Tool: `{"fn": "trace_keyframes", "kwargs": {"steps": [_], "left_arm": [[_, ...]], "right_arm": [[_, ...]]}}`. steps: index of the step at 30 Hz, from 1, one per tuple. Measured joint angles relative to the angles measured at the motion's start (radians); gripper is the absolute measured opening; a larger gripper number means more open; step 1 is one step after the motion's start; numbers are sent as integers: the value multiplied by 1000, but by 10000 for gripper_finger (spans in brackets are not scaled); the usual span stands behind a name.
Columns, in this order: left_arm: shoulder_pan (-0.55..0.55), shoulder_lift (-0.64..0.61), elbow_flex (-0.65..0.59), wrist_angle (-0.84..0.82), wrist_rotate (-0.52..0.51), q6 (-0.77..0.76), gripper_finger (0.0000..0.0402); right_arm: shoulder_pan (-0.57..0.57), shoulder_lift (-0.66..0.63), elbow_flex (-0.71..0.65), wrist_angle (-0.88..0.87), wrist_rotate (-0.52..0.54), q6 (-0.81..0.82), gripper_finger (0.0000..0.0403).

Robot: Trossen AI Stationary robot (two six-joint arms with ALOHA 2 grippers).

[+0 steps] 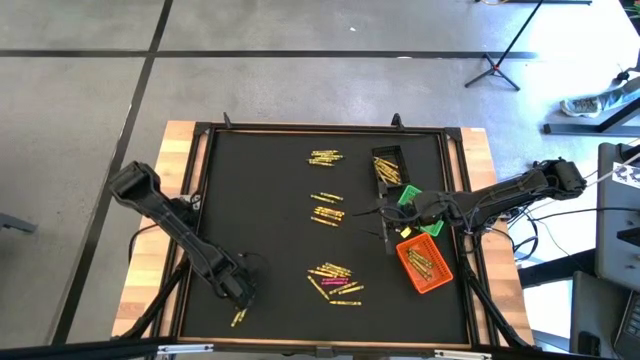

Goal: Sort crayons
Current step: Put the yellow crayon into the black basket

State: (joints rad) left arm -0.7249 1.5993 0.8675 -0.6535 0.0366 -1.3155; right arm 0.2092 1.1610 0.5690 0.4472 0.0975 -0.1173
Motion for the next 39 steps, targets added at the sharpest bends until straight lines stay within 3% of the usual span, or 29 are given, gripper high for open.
{"fn": "trace_keyframes", "kwargs": {"steps": [3,9,14,17,22,29,33,39], "left_arm": [[5,-4,71,-82,-47,84,7],[20,-9,202,-123,-302,394,6],[46,-9,225,63,-629,696,6],[70,-9,199,250,-727,880,7],[133,-9,127,584,-735,1148,7],[220,-9,10,1077,-652,1414,7],[255,-9,-41,1288,-584,1501,7],[299,-3,-93,1501,-502,1568,7]], "right_arm": [[0,0,0,0,0,0,154],[1,0,0,-1,-28,6,154],[1,4,0,-5,-126,34,154],[1,25,0,16,-152,39,154],[0,73,1,82,-133,59,164],[1,97,1,129,-112,-30,236],[1,120,0,137,-135,-45,253],[18,197,0,280,-169,-63,243]]}}
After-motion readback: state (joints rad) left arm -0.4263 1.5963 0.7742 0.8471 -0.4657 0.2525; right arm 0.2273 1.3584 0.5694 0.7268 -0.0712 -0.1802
